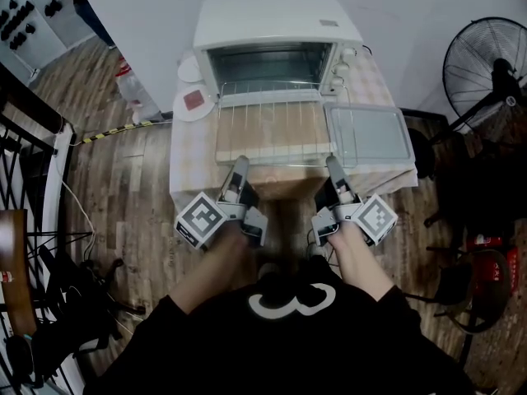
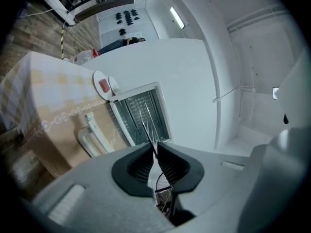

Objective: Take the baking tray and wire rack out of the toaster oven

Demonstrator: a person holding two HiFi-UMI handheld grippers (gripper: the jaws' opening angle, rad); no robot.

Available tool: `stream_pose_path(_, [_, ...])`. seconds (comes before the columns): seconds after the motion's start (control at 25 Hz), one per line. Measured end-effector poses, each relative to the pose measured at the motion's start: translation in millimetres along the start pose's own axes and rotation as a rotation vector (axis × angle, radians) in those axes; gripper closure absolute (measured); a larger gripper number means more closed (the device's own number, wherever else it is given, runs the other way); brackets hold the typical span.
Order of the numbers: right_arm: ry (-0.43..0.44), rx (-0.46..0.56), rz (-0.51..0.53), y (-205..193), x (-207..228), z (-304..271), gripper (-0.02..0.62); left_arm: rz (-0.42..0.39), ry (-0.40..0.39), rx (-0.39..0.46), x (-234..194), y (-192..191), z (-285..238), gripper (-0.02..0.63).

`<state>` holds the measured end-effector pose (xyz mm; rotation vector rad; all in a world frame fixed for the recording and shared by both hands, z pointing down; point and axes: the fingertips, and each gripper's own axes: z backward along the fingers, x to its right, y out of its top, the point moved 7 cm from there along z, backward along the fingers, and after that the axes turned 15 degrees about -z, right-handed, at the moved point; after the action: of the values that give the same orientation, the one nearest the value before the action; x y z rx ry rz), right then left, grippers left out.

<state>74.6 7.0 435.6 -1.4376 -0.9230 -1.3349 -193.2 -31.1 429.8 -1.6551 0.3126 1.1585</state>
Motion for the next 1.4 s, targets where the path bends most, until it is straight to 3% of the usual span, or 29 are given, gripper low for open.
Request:
stream_pose_path(0.32, [-0.039,-0.030,0.008,15,12,7,0.563,0.004,0.031,0.018,5,-17,0,0.571])
stream_pose_path(1.4, [-0.082,-0.058,-0.043,251,68,71,0.561,0.058,0.085,-0.005,101,-213,-135,0.569])
